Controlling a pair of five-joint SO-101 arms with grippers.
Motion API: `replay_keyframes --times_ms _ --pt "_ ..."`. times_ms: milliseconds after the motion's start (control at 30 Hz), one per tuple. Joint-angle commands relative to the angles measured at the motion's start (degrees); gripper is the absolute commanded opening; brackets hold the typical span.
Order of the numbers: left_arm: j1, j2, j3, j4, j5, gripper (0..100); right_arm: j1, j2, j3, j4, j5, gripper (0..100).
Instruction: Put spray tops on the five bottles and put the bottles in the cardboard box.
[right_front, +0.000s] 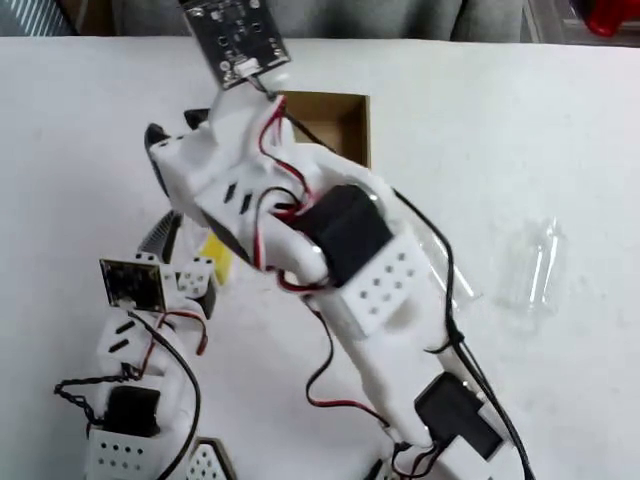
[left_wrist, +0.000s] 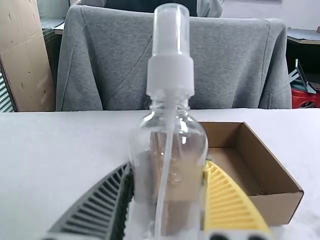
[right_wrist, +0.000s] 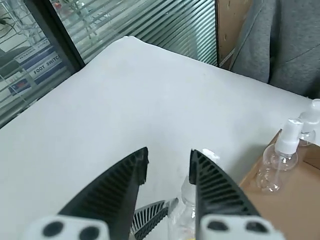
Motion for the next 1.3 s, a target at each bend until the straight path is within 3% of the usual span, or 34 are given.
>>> replay_keyframes --times_ms 0,267,467,567,800,1033,1267 --pt "0.2 -1.1 -0.5 -1.9 0.5 5 0.6 -0.8 -6.9 5.6 0.8 9.8" --pt "0.1 -1.1 -0.8 -1.9 0.6 5 1.0 -0.9 -5.5 20.4 0.8 9.8" --pt "0.1 -1.1 -0.9 -1.8 0.6 5 2.9 -6.3 8.6 19.9 3.8 1.4" --pt "0.1 -1.1 -0.9 -1.8 0.7 5 3.0 -9.9 15.6 19.9 7.8 2.9" --pt "0.1 -1.1 -0.8 -1.8 0.7 5 2.8 -19.0 33.9 19.4 8.4 1.5" --pt "0.1 -1.1 -1.1 -1.8 0.8 5 2.7 -26.3 52.0 8.1 8.4 1.5" --pt "-2.9 -0.9 -6.6 4.7 2.0 2 2.7 -34.3 73.3 -12.2 7.9 1.5"
